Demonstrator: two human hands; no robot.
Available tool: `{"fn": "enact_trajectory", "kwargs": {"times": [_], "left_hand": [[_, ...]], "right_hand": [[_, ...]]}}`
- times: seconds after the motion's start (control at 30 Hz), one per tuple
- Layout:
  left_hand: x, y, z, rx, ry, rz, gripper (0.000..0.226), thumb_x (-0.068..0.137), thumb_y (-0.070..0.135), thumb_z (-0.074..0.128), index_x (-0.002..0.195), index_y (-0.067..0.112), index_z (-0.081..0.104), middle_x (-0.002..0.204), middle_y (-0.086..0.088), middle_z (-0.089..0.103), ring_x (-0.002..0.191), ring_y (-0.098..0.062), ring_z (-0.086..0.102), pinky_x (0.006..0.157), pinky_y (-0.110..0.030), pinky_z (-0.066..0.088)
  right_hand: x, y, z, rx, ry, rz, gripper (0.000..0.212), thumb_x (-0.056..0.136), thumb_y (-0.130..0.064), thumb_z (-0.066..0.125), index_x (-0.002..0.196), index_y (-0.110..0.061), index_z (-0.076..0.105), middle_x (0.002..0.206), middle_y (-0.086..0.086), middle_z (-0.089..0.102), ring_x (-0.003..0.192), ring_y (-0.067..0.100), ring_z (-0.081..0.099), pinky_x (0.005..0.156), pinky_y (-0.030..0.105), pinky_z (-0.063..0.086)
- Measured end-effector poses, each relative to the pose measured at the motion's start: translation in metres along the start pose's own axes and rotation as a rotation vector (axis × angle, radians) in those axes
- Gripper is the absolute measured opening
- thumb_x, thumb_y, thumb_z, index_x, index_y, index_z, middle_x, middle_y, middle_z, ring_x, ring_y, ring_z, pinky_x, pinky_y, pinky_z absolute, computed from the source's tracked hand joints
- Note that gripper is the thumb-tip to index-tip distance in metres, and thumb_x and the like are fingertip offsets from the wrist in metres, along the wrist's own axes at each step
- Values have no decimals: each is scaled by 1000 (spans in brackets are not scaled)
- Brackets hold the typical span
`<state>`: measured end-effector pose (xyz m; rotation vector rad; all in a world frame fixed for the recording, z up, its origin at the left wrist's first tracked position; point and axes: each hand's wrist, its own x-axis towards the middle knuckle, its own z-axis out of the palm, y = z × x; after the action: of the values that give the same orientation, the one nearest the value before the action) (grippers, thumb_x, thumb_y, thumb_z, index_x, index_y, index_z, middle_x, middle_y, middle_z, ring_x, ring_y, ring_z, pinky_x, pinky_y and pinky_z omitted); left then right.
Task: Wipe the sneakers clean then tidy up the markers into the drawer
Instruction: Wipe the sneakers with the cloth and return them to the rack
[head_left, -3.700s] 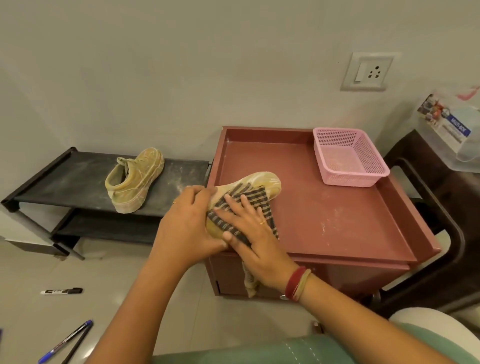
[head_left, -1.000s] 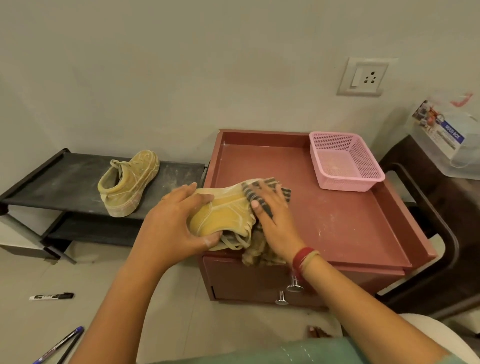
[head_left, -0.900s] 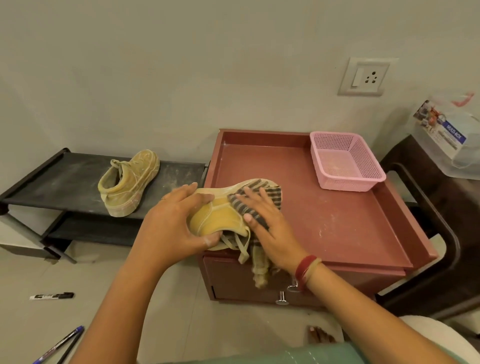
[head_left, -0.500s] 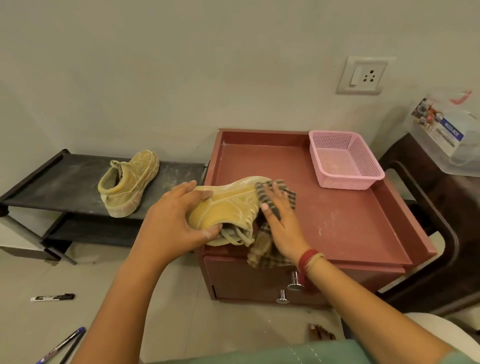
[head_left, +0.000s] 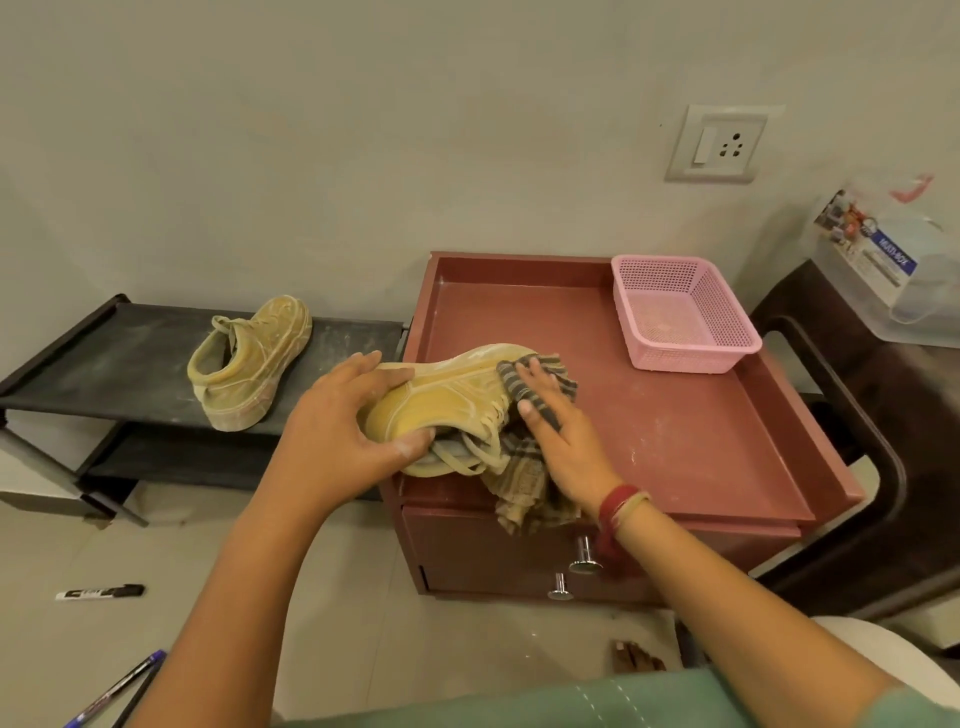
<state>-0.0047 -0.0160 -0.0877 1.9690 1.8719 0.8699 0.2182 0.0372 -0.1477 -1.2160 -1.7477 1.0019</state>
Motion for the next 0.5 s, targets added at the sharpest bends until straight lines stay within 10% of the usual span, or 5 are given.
{"fn": "enact_trajectory", "kwargs": {"times": [0.17,0.37,0.5], "left_hand": [[1,-1,-1,-23,-25,5,81,53,66,54,127,33,57,147,-1,41,138,-14,30,106,-30,26],[2,3,0,-36,5,-30,83,51,71,56,125,35,58,145,0,43,137,-14,33,110,-38,30],[-1,2,-2,-23,-21,-16,85,51,72,55,127,33,57,146,1,42,137,-15,33,110,-41,31]], "right_hand": [[-39,-22,19,28,-270,-282,42,95,-39,41,136,-46,35,151,-22,23,144,3,5,116,22,11],[-17,-20,11,16,-148,-119,40,89,-51,38,129,-55,38,147,-30,22,144,4,1,118,40,9],[-30,-19,16,44,-278,-267,40,94,-40,42,132,-54,38,149,-24,28,143,0,7,117,26,12]]}}
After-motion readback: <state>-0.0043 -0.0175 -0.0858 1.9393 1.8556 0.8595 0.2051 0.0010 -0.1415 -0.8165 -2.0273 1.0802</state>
